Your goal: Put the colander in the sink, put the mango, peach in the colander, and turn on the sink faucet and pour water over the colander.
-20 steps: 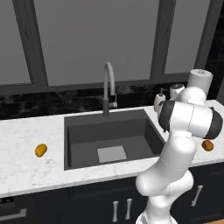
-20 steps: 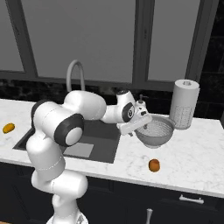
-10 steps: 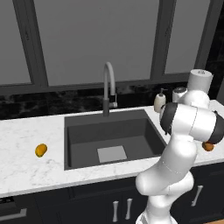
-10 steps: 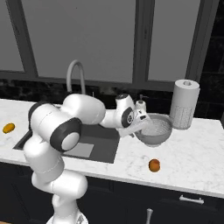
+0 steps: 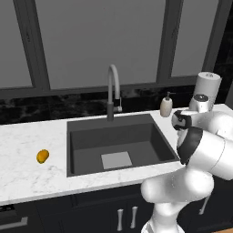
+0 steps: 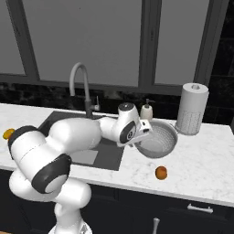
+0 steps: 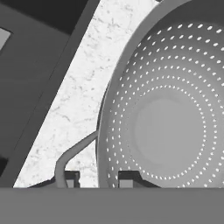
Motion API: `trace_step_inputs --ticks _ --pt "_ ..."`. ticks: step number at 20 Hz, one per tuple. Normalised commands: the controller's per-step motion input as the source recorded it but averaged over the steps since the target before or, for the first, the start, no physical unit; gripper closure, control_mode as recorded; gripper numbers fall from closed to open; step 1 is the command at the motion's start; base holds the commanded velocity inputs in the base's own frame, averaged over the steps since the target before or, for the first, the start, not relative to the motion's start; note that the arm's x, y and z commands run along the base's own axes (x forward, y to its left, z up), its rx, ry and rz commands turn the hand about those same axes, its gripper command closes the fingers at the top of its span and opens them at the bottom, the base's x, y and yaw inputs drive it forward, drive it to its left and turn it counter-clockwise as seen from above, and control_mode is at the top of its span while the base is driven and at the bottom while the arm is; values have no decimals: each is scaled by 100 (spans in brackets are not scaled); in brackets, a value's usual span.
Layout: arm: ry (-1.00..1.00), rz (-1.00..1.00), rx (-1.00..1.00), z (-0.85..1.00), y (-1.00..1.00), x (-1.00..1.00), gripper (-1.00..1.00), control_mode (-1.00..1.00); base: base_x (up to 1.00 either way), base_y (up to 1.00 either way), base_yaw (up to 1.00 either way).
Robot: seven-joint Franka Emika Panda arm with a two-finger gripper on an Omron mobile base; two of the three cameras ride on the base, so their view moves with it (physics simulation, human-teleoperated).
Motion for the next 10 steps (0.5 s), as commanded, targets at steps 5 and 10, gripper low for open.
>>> trace_step_inputs --ticks 5,10 --pt "7 3 11 54 50 -38 100 -100 0 0 0" --pt "1 13 0 45 71 -14 100 -100 0 0 0"
